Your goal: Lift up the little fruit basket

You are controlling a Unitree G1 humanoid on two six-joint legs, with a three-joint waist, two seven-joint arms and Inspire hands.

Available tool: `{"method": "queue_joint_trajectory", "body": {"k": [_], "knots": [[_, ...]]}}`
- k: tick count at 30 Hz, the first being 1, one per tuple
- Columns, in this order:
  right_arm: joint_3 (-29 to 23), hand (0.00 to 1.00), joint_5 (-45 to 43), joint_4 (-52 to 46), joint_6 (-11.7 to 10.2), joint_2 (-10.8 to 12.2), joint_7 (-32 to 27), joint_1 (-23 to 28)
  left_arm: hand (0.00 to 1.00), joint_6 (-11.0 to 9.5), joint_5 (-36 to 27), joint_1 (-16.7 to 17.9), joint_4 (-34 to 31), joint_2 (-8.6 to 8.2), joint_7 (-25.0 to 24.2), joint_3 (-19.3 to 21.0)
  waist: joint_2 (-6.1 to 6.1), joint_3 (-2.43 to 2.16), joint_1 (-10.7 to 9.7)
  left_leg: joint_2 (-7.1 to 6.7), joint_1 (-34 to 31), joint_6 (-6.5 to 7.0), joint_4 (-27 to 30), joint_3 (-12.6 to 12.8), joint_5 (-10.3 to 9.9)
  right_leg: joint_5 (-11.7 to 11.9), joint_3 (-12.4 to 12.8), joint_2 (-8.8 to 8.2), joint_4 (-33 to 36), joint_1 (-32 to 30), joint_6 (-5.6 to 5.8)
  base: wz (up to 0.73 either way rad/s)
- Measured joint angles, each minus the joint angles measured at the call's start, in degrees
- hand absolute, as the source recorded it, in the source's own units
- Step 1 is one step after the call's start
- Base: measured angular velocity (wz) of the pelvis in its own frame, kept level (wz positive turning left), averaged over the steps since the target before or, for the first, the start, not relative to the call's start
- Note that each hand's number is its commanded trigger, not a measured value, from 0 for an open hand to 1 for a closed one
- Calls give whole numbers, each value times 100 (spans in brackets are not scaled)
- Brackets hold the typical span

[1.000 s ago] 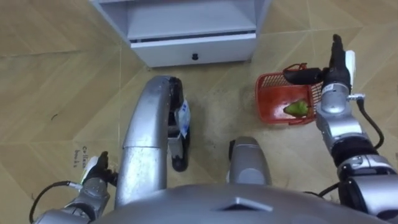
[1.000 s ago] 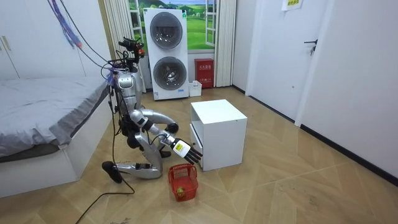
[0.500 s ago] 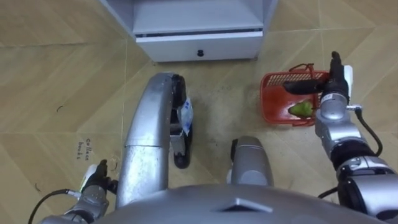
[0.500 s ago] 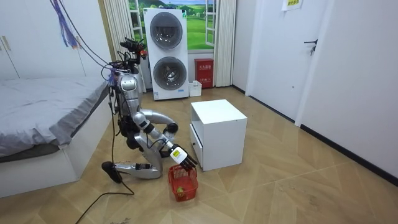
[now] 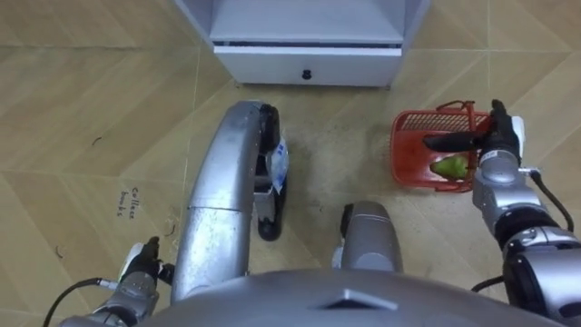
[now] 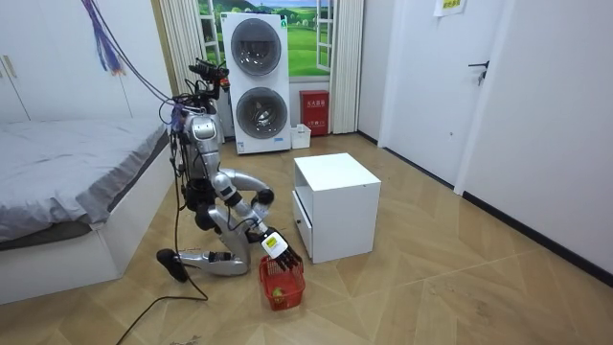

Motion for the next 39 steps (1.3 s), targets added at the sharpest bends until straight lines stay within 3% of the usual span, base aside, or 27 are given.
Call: {"method": "queue_joint_trajectory", "body": {"k": [9,10,12,13,14,39], "knots": [[3,1,777,472,33,-32,403,-59,0,9,2,-34,-106,2,-234,-4,109,21,26,4,-62,17,14,-14,10,1,-104,7,-22,2,0,3],[10,30,843,497,45,-38,435,-58,0,9,2,-35,-107,3,-247,-4,121,20,34,4,-64,18,15,-14,10,1,-109,6,-25,3,0,0],[91,73,1030,611,60,-63,508,-57,0,11,2,-37,-109,5,-286,-4,147,26,68,7,-65,18,16,-14,10,1,-113,6,-30,4,0,0],[156,90,1123,617,110,-98,551,-42,0,24,2,-32,-125,5,-303,-4,158,33,83,10,-69,18,15,-13,10,1,-115,9,-30,0,0,0],[171,100,1143,646,123,-123,600,-33,0,56,2,-27,-155,5,-328,-4,164,34,106,10,-69,18,13,-13,10,1,-116,8,-29,-3,0,0],[392,100,1348,1051,287,-180,1048,39,0,147,3,1,-203,73,-587,7,158,36,309,67,-123,42,118,-77,23,0,-173,112,5,11,-1,0]]}}
